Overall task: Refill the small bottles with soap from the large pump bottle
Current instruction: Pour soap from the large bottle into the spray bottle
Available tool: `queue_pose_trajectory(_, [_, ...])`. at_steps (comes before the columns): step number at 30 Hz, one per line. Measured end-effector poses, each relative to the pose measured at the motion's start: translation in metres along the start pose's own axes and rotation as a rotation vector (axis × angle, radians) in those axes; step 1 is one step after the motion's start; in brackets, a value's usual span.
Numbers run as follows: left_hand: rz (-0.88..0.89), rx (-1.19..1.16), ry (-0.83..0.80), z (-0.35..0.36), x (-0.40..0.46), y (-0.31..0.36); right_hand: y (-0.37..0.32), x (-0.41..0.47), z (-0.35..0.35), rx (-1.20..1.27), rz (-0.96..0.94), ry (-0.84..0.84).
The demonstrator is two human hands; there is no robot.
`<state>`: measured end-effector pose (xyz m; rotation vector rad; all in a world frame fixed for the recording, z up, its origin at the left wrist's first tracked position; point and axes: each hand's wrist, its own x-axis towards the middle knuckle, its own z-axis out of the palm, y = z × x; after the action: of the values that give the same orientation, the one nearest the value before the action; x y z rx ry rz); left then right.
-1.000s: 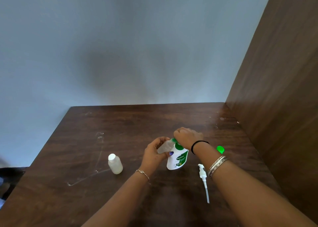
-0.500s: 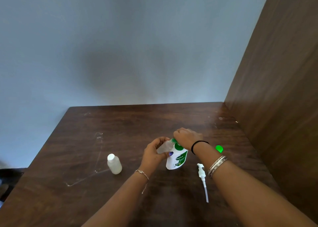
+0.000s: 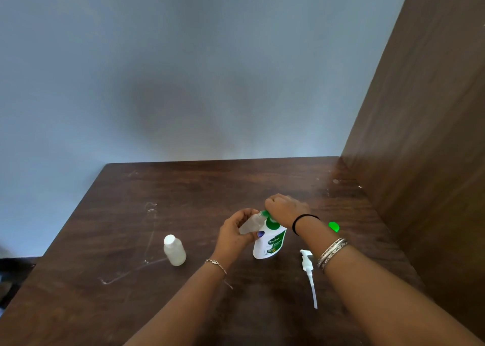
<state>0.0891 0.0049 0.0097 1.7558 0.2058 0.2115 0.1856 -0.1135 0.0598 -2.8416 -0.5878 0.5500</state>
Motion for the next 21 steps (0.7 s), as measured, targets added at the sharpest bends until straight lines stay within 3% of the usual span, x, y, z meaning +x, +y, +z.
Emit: queue_pose_trajectory(21, [-0.025,-0.044,0.001,0.0014,-0.0038,0.0016,-0.0005,-0.0016,0.0049,0.086,0.052,0.020])
